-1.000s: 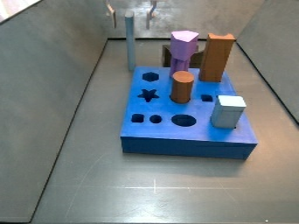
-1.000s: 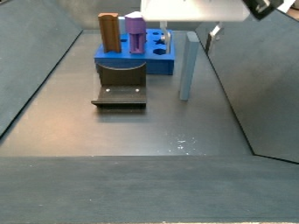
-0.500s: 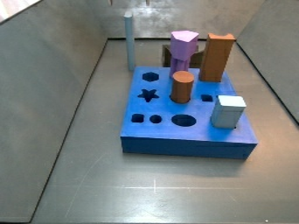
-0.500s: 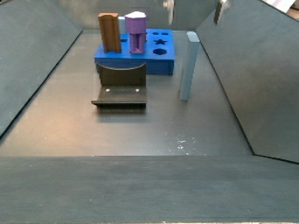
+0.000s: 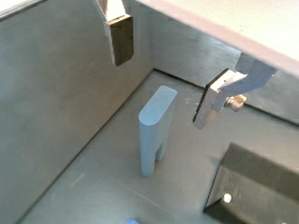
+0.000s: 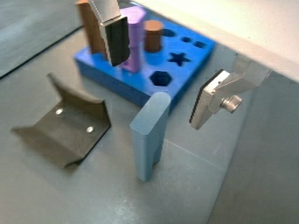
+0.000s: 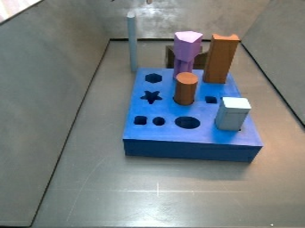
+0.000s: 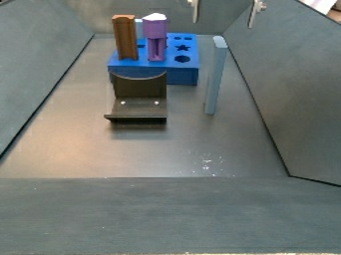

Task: Pick up the square-circle object. Move up. Rotate the square-circle object. Move to above the board. Insert the square-circle object.
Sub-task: Rotate the square-circle object.

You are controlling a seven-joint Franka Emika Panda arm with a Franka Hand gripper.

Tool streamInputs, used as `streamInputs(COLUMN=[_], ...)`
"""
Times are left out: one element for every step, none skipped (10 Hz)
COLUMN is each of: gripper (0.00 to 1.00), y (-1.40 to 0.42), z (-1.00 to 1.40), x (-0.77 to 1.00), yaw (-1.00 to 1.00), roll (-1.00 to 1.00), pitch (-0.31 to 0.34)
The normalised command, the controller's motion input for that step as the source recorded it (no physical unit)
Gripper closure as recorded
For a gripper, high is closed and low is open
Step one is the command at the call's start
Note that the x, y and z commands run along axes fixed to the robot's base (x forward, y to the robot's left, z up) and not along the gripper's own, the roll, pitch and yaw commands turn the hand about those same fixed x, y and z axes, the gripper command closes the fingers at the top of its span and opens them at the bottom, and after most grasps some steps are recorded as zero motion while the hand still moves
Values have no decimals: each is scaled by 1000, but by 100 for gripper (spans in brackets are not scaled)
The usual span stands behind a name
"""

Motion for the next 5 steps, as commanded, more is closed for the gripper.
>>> streamInputs(gripper=[0,0,0,0,0], y=[6,7,7,7,8], z=[-27,-25,-24,-23,-23], x=[27,28,28,28,28], yaw=[-1000,-1000,-1000,-1000,-1000], roll=[-8,-8,-9,-9,-10], pitch=[10,10,11,11,12])
